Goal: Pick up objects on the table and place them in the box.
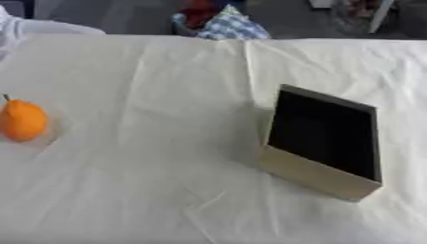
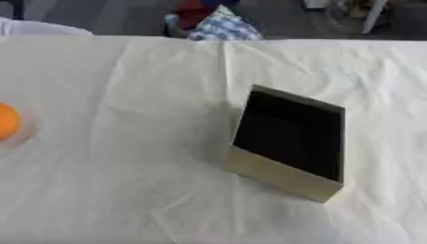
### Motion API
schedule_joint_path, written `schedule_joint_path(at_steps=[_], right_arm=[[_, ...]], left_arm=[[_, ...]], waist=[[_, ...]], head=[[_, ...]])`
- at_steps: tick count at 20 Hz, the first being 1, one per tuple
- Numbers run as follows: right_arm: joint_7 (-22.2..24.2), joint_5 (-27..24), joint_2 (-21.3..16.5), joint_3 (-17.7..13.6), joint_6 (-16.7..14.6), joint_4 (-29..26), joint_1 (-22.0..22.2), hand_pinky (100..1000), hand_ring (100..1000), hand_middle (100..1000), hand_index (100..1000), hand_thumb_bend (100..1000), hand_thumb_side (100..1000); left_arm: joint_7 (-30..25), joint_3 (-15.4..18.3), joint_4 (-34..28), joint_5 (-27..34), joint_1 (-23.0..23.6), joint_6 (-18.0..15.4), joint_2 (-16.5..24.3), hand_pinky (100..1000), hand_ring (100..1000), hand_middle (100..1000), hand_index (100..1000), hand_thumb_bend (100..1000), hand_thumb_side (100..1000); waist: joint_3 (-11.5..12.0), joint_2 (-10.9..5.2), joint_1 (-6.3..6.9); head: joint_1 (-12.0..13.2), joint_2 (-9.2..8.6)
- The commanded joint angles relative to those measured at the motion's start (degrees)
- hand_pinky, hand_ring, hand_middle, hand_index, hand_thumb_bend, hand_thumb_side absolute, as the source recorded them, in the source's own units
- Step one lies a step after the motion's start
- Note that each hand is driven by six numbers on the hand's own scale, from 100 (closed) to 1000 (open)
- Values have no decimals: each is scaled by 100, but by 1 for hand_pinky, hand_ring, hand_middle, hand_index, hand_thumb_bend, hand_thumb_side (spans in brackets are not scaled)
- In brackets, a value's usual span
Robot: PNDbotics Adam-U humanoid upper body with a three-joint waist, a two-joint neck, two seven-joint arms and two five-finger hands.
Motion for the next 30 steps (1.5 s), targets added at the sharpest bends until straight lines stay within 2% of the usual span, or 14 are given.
schedule_joint_path(at_steps=[1, 5, 11, 13, 15, 20, 30], right_arm=[[-1, 5, -190, -14, 11, -102, -40, 577, 673, 592, 768, 100, 780], [4, 13, -223, -10, 13, -102, -41, 577, 673, 592, 768, 100, 780], [4, 18, -266, -10, 25, -102, -21, 577, 672, 592, 768, 100, 781], [4, 18, -273, -10, 27, -102, -18, 577, 672, 592, 768, 100, 781], [5, 19, -282, -9, 29, -102, -15, 577, 672, 592, 768, 100, 780], [10, 20, -299, -7, 34, -102, -10, 577, 672, 592, 768, 100, 779], [32, 9, -300, 9, 37, -102, -7, 577, 672, 591, 768, 100, 780]], left_arm=[[-167, 67, -97, -452, 57, 208, 710, 696, 751, 774, 770, 100, 750], [-407, 114, -97, -925, 283, 504, 1363, 706, 762, 784, 792, 100, 713], [-1489, 167, 1, -1819, 604, 1070, 2052, 740, 804, 821, 855, 237, 625], [-1857, 198, 158, -2039, 621, 1073, 2182, 749, 812, 828, 863, 272, 621], [-2187, 228, 354, -2217, 605, 1024, 2301, 765, 828, 836, 880, 359, 580], [-2968, 282, 957, -2749, 456, 920, 2557, 791, 852, 850, 881, 494, 510], [-4100, 229, 2077, -3060, 73, 790, 2767, 825, 878, 860, 885, 573, 425]], waist=[[11, -62, 31], [29, -56, 53], [44, -55, 94], [45, -58, 99], [50, -61, 103], [61, -73, 105], [48, -83, 104]], head=[[-20, -21], [-64, -10], [-109, -2], [-123, -6], [-136, -7], [-142, -13], [-141, -11]])
